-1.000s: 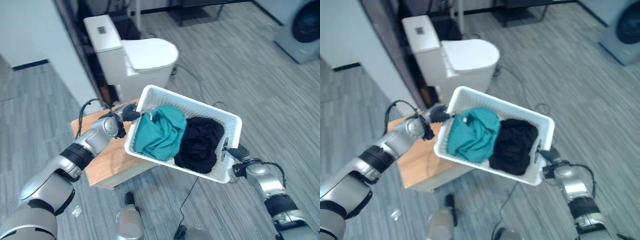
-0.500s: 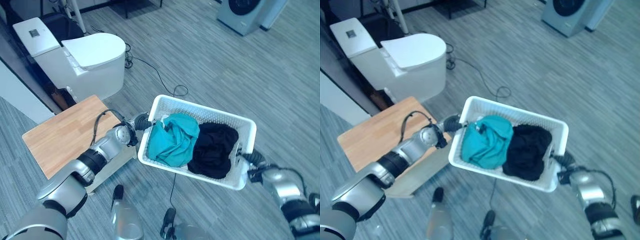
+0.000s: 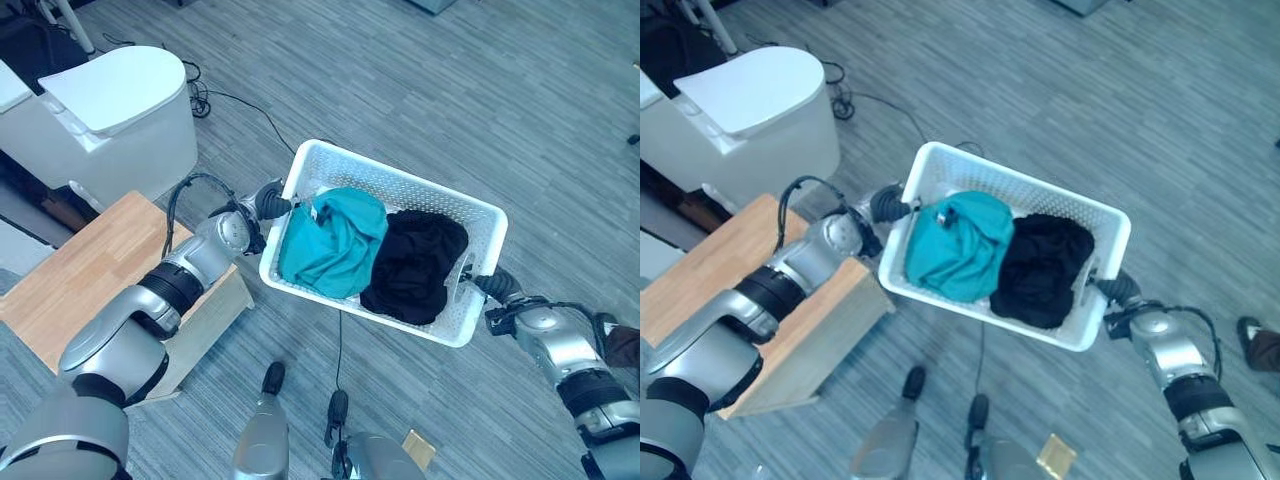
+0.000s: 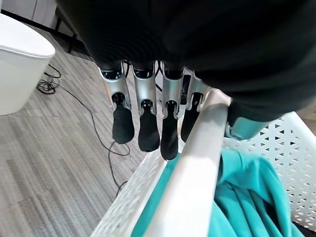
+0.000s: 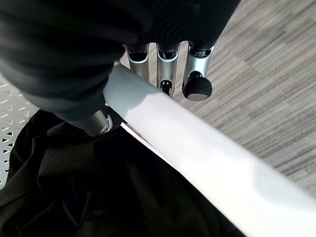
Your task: Grab the laundry basket,head to the washer,open it,put in the laundry and shut it.
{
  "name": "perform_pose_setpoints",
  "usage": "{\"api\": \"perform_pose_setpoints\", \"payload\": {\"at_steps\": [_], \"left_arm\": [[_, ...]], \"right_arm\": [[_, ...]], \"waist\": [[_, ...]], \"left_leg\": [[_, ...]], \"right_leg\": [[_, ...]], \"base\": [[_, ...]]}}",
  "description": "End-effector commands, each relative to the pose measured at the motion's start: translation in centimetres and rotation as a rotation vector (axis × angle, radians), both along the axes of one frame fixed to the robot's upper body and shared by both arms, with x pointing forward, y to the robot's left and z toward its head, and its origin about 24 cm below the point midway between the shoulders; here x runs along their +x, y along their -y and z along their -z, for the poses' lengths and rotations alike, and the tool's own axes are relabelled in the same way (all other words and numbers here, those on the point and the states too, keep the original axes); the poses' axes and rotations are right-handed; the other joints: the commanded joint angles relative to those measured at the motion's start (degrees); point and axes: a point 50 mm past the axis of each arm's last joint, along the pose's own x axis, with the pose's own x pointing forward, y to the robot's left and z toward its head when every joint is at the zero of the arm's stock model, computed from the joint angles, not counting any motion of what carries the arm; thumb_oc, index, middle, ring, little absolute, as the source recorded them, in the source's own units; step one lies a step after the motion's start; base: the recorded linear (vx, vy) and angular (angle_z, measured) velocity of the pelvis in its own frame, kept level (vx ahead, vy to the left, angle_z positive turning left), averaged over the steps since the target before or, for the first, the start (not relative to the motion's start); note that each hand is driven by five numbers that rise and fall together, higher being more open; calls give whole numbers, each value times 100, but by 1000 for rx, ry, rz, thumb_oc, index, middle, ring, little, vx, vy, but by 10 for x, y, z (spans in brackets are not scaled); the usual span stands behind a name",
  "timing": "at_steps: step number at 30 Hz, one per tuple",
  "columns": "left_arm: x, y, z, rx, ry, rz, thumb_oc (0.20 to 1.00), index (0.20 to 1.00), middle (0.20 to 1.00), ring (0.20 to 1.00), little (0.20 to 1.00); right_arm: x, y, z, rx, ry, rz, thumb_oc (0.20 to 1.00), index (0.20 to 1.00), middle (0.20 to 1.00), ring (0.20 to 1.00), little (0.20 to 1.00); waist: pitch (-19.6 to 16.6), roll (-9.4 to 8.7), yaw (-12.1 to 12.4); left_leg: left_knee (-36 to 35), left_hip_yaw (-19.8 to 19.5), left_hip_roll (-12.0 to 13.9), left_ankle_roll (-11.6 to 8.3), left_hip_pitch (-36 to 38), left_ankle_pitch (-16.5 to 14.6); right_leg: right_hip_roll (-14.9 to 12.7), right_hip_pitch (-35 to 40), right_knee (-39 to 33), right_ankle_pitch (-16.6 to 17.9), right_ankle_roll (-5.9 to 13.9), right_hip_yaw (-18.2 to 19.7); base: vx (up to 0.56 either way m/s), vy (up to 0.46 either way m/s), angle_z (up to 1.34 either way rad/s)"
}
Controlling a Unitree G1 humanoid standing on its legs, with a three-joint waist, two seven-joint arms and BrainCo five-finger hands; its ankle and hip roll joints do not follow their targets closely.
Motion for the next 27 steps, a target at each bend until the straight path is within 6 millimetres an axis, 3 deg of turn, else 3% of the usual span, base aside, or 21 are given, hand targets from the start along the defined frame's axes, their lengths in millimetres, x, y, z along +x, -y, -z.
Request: {"api": "perform_pose_setpoints", "payload": {"at_steps": [1,5,9,10,11,12,14,17,18,19,20,21,22,23,24,25,26,27], "left_arm": [[9,15,-43,-77,139,23,200,200,200,200,200],[9,12,-49,-58,154,15,200,200,200,200,200],[10,9,-45,-70,147,-5,200,200,200,200,200],[10,1,-45,-65,154,-28,200,200,200,200,200],[10,1,-45,-65,154,-29,200,200,200,200,200],[9,-8,-39,-49,138,-46,200,200,200,200,200],[7,-13,-31,-45,113,-47,200,200,200,200,200],[5,-17,-24,-47,96,-45,200,200,200,200,200],[5,-26,-30,-23,110,-70,200,200,200,200,200],[5,-28,-32,-8,117,-75,200,200,200,200,200],[5,-34,-30,7,109,-92,200,200,200,200,200],[5,-34,-30,8,109,-91,200,200,200,200,200],[4,-40,-29,8,111,-108,200,200,200,200,200],[4,-40,-30,8,112,-109,200,200,200,200,200],[2,-44,-27,2,104,-116,200,200,200,200,200],[1,-48,-26,-17,103,-129,200,200,200,200,200],[1,-48,-26,-18,103,-129,200,200,200,200,200],[3,-49,-25,-35,100,-149,200,200,200,200,200]], "right_arm": [[24,-15,-68,49,275,-122,200,200,200,200,200],[21,-7,-74,35,284,-103,200,200,200,200,200],[23,-6,-78,12,283,-104,200,200,200,200,200],[24,-8,-76,-4,268,-117,200,200,200,200,200],[24,-8,-76,-4,268,-117,200,200,200,200,200],[25,-13,-70,-12,244,-141,200,200,200,200,200],[26,-16,-62,-7,218,-146,200,200,200,200,200],[28,-19,-53,8,197,-140,200,200,200,200,200],[28,-31,-42,37,164,-166,200,200,200,200,200],[28,-35,-37,49,155,-174,200,200,200,200,200],[26,-40,-29,69,139,-184,200,200,200,200,200],[26,-40,-29,69,139,-184,200,200,200,200,200],[27,-49,-21,82,112,-202,200,200,200,200,200],[27,-49,-21,82,112,-202,200,200,200,200,200],[27,-56,-18,93,105,-224,200,200,200,200,200],[25,-59,-16,81,95,-244,200,200,200,200,200],[25,-59,-17,79,95,-245,200,200,200,200,200],[27,-61,-19,93,115,-239,200,200,200,200,200]], "waist": [[-300,-129,35],[-185,-132,-18],[-106,-116,-41],[-212,-105,77],[-211,-108,81],[-341,-62,300],[-436,-103,464],[-503,-174,568],[-736,-366,649],[-821,-492,694],[-884,-656,772],[-896,-650,784],[-811,-693,819],[-824,-677,835],[-824,-614,778],[-716,-357,543],[-736,-341,542],[-719,-166,351]], "left_leg": [[204,-149,42,110,-355,57],[1038,63,122,60,-681,57],[1916,702,172,234,-1005,-171],[1682,902,-140,321,-1133,-438],[1680,908,-140,322,-1128,-439],[1211,899,-493,361,-1232,-260],[729,1080,-627,381,-1366,-33],[671,1479,-667,400,-1580,-24],[522,1533,-704,614,-1248,-77],[548,1427,-826,696,-1165,-120],[550,1331,-966,794,-1022,-223],[536,1337,-946,790,-1031,-205],[580,1335,-894,945,-647,-442],[569,1345,-865,939,-663,-422],[606,1312,-815,1023,-500,-524],[525,1155,-630,1119,-22,-656],[513,1153,-612,1114,-46,-634],[386,935,-586,1159,321,-741]], "right_leg": [[118,320,707,-1228,147,114],[130,430,636,-1170,110,161],[69,572,553,-1181,100,97],[83,660,491,-1254,130,149],[80,662,491,-1255,131,154],[222,791,505,-1325,131,225],[337,951,583,-1439,127,297],[437,1090,726,-1525,112,415],[457,1209,857,-1584,144,532],[431,1209,1055,-1510,188,549],[418,1138,1476,-1061,465,597],[432,1121,1472,-1042,463,611],[318,701,2933,-190,1206,597],[340,671,2938,-169,1202,614],[271,514,3573,265,1472,521],[229,-243,4974,341,1464,329],[245,-279,4977,360,1462,327],[-20,-820,5061,-56,1246,324]], "base": [[41,-94,-7],[18,-104,-10],[47,-36,-24],[137,12,-22],[323,1,-23],[324,-32,-28],[342,-52,-45],[363,-54,-32],[606,-50,-46],[654,-45,-74],[316,-17,-76],[404,-8,-61],[237,1,-41],[402,-14,-41],[385,19,-27],[386,19,-12],[567,23,18],[325,-12,22]]}}
